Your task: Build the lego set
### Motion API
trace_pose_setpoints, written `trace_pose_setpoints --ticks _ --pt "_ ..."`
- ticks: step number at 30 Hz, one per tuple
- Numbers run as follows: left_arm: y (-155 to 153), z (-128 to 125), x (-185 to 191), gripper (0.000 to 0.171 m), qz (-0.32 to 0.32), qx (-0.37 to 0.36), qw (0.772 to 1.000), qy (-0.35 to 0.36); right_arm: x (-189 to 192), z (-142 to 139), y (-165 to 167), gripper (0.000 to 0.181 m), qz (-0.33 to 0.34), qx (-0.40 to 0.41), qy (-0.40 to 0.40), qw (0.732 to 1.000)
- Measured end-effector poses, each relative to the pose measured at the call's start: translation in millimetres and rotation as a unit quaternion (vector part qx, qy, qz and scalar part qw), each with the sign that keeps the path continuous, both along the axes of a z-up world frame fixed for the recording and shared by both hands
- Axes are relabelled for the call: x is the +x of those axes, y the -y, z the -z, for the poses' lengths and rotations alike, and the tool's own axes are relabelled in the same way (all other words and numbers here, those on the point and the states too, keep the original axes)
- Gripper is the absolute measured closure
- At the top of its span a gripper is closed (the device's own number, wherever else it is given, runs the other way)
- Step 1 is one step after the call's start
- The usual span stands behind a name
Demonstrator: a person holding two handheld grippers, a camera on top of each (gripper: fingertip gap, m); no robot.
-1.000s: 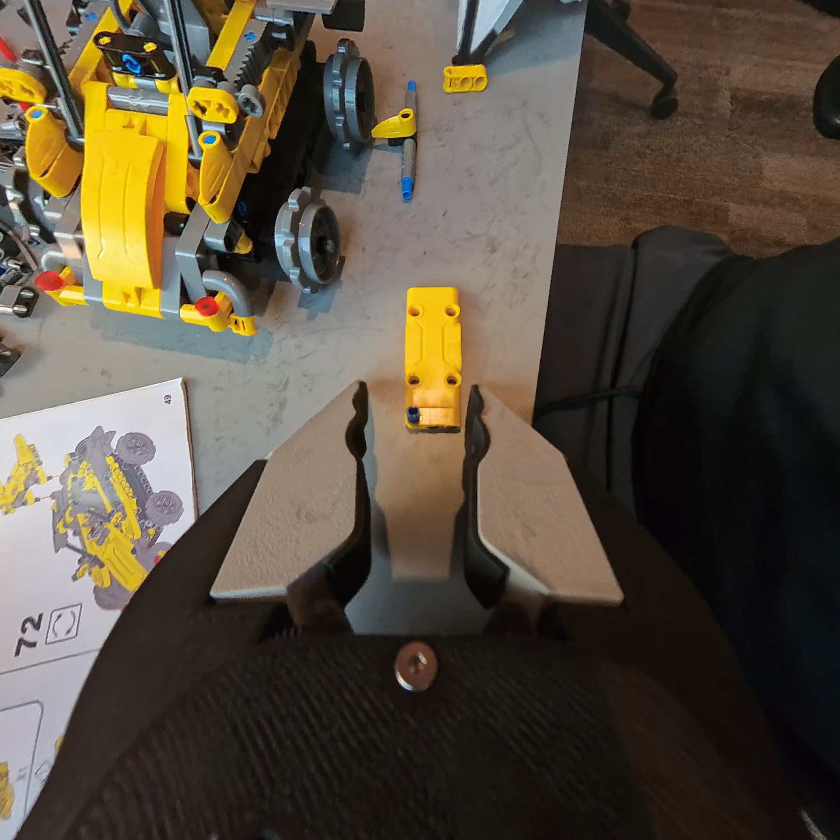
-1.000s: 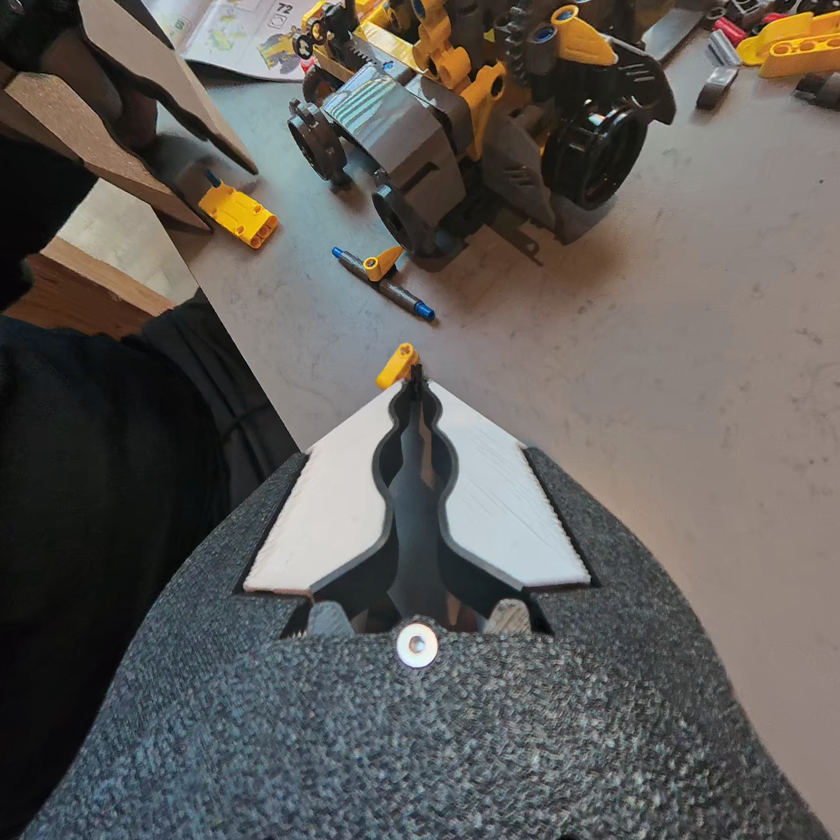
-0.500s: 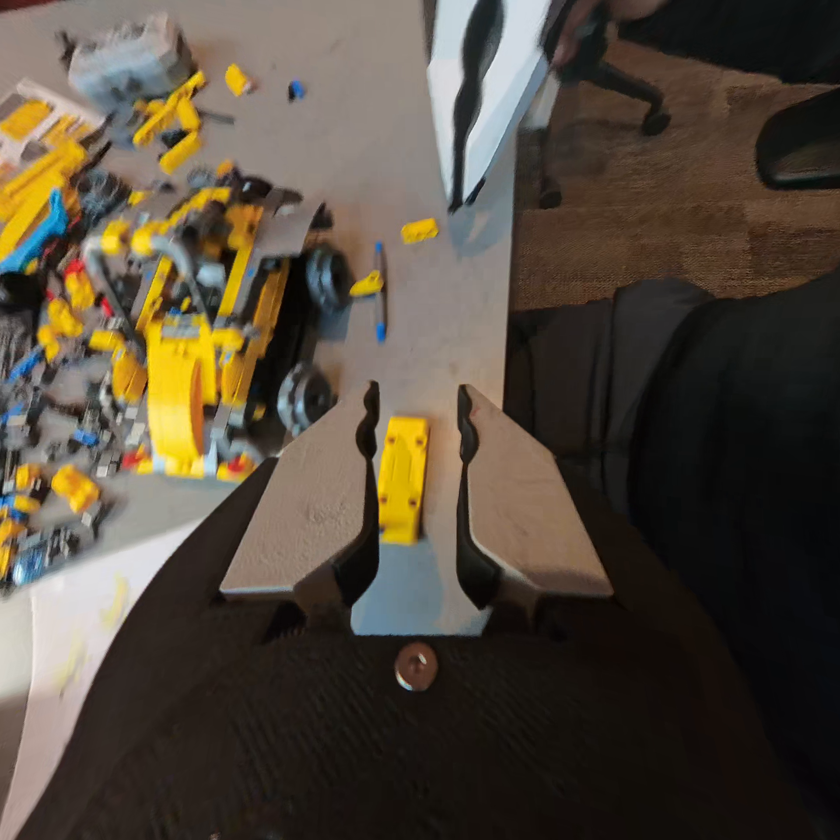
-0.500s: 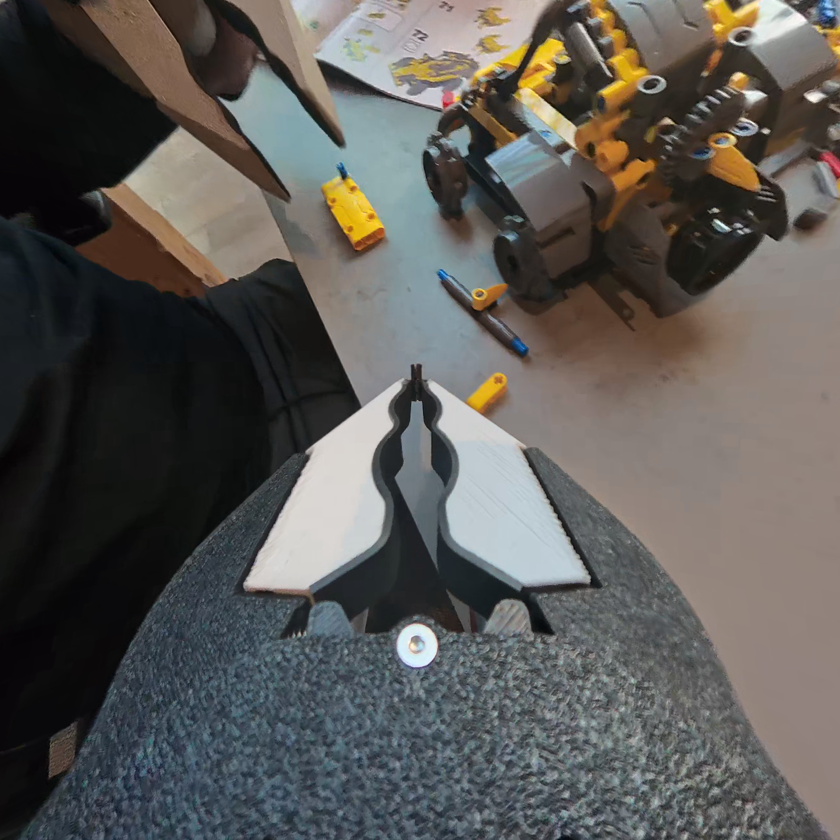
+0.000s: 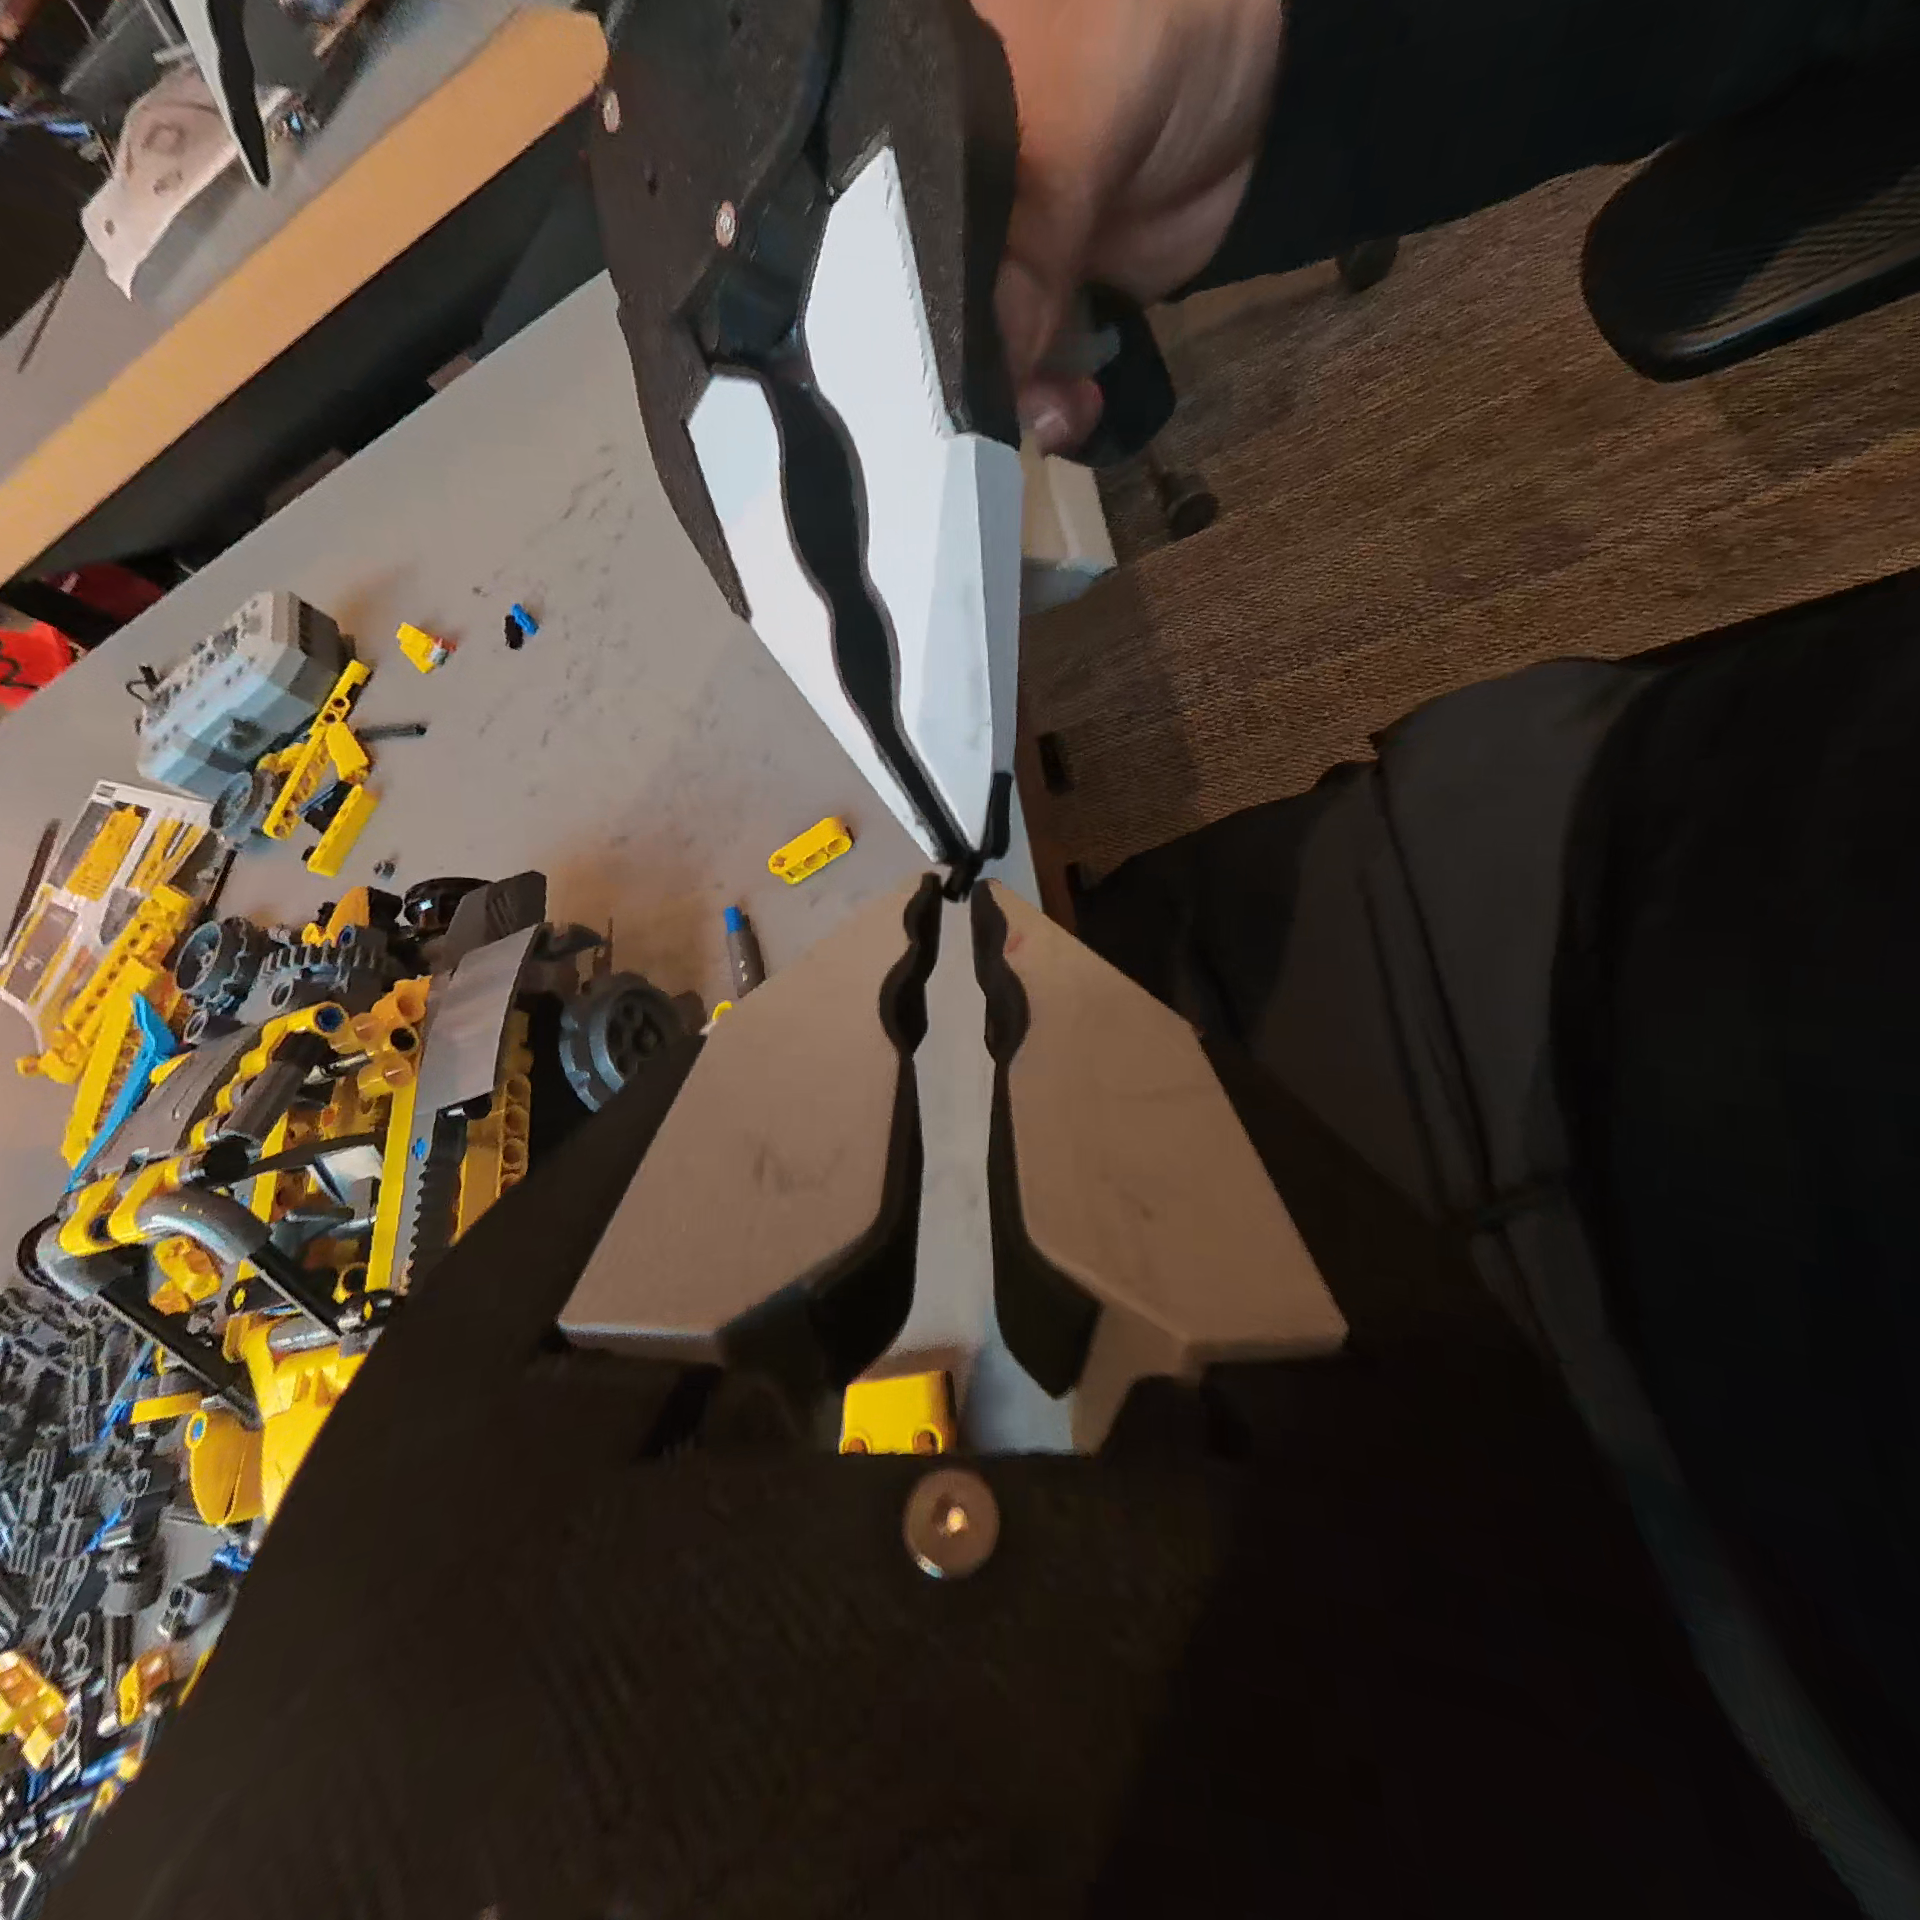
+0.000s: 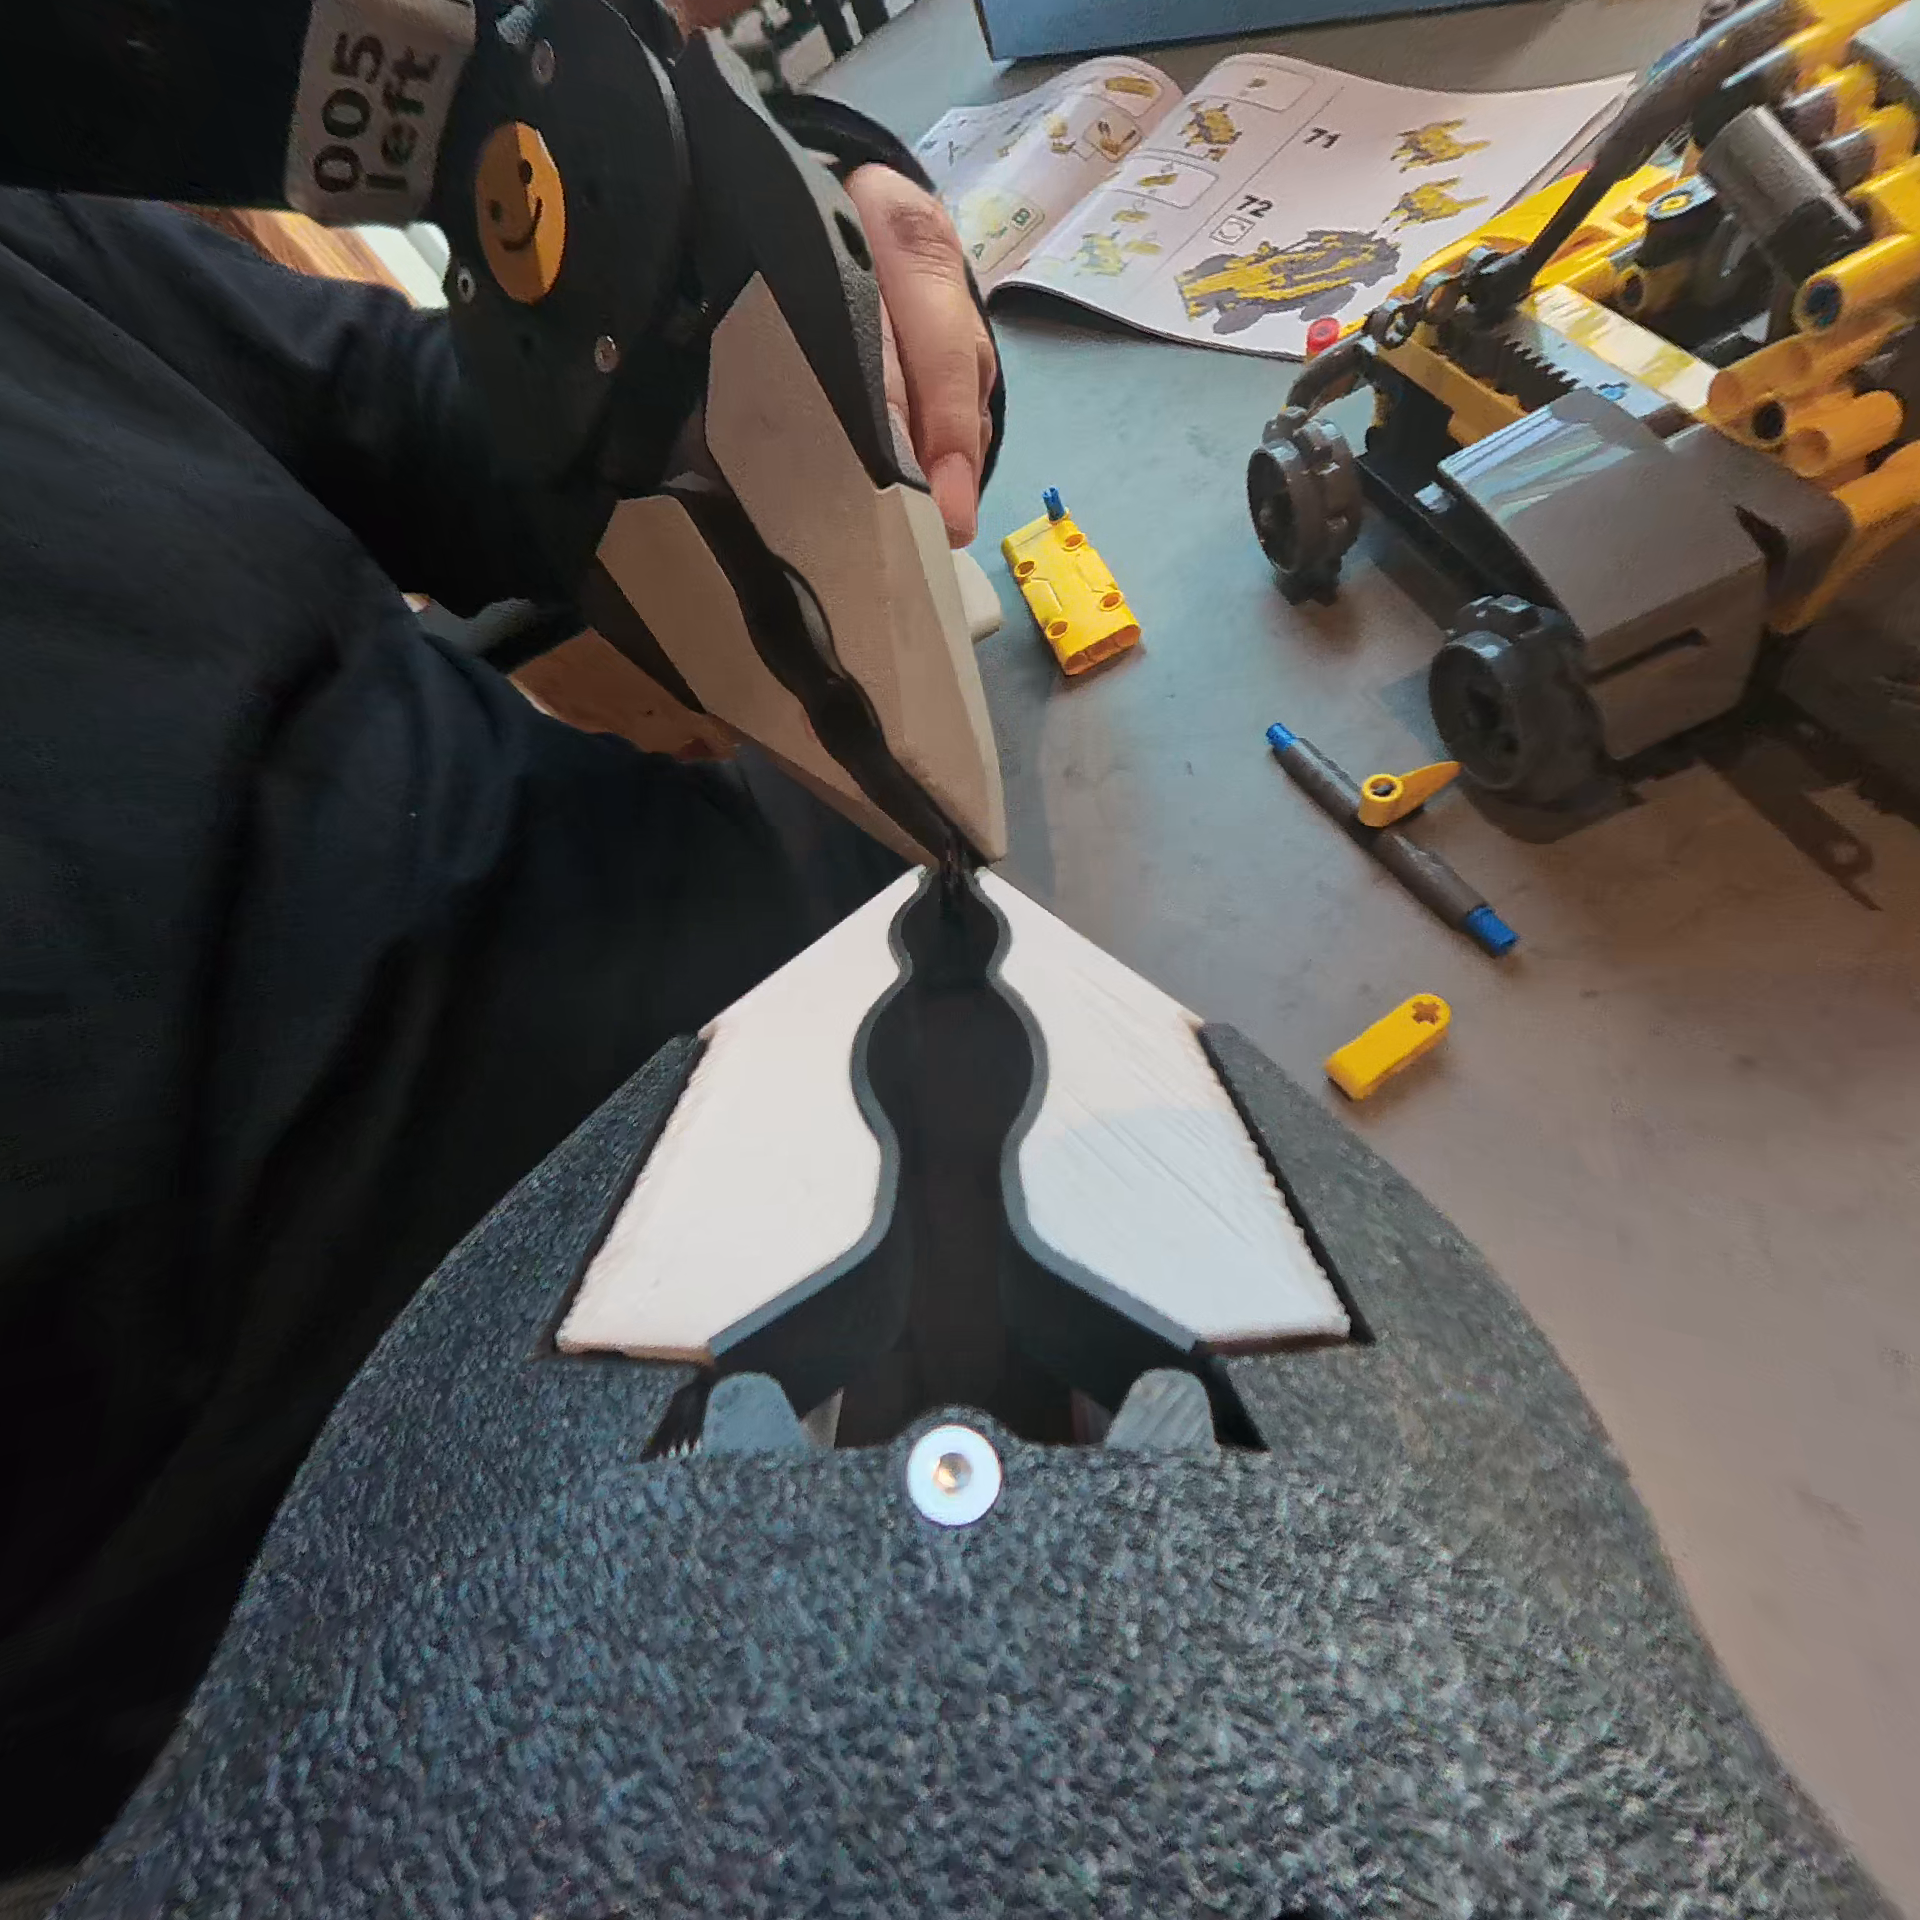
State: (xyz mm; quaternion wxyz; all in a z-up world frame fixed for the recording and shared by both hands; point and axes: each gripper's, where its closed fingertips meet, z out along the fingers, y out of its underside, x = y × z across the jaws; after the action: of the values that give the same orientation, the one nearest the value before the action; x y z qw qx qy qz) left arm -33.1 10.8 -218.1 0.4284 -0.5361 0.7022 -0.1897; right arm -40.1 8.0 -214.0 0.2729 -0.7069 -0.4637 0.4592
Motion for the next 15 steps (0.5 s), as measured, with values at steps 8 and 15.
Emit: trace_pose_setpoints --ticks 8,15 --pt "8 0 -4 0.170 0.015 0.003 1.000 0.013 -7 4 4 0.176 -0.009 -0.029 -0.015 0.999" --pt "-5 6 -17 0.171 -0.032 0.003 0.999 -0.010 11 14 -22 0.165 0.081 0.030 0.053 0.995"
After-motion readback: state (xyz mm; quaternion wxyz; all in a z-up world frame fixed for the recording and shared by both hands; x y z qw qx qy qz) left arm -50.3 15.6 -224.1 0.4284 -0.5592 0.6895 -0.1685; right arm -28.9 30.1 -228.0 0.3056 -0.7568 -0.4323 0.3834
